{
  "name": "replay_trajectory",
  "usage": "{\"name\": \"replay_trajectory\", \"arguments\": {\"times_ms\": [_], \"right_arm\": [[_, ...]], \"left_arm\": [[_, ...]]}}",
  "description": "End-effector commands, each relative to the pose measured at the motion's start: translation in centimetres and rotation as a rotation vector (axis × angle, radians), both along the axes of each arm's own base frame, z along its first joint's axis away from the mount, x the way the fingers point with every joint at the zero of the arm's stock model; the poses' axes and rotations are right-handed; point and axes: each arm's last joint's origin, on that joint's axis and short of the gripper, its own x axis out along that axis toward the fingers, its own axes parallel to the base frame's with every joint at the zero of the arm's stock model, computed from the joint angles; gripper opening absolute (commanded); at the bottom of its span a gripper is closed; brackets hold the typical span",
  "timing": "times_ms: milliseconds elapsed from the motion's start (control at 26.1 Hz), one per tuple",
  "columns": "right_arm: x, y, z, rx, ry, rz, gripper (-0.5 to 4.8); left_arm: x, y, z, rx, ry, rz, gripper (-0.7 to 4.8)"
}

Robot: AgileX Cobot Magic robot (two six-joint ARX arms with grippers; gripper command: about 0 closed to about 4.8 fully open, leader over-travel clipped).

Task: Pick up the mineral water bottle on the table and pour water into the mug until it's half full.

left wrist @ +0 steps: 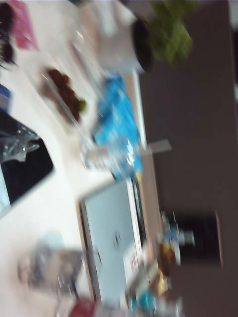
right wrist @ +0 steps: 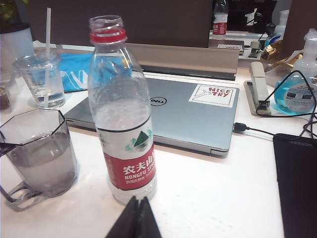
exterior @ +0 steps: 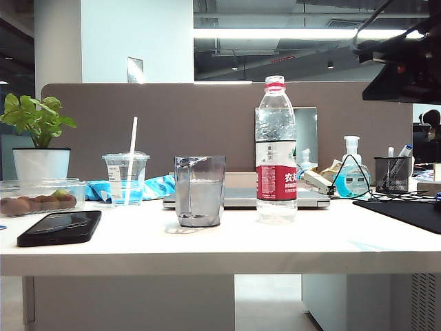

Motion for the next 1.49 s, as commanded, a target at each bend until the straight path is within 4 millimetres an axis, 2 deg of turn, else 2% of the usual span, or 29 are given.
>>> {"name": "replay_trajectory", "arguments": {"times_ms": [38,191,345,536,1302,1417,1493], "right_arm": [[0.0,0.1,0.3,0.008,-0.016,0.005,0.04],[0.0,0.1,0.3,0.008,-0.016,0.008,0.04],[0.0,0.1,0.3,0.007,-0.015,0.009,0.04],[0.0,0.1,0.3,0.007,-0.014,0.009,0.04],[-0.1,0.0,0.3,0.006,-0.012,0.009,0.04],[-1.2,-0.6,0.8,-0.004,0.013,0.001,0.04],[-3.2,-1.7,2.0,-0.059,-0.018,-0.025,-0.01]], "left_arm": [[1.0,0.5,-3.1,-0.03,-0.067,0.058,-0.04],[1.8,0.8,-5.4,-0.031,-0.114,0.123,-0.04],[2.7,1.2,-8.5,-0.107,-0.05,0.26,-0.04],[2.9,1.3,-10.2,-0.11,0.009,0.27,-0.04],[2.9,1.3,-10.7,-0.108,0.054,0.298,-0.04],[2.9,1.3,-10.7,-0.108,0.054,0.298,-0.04],[2.9,1.4,-10.7,-0.108,0.054,0.299,-0.04]]}}
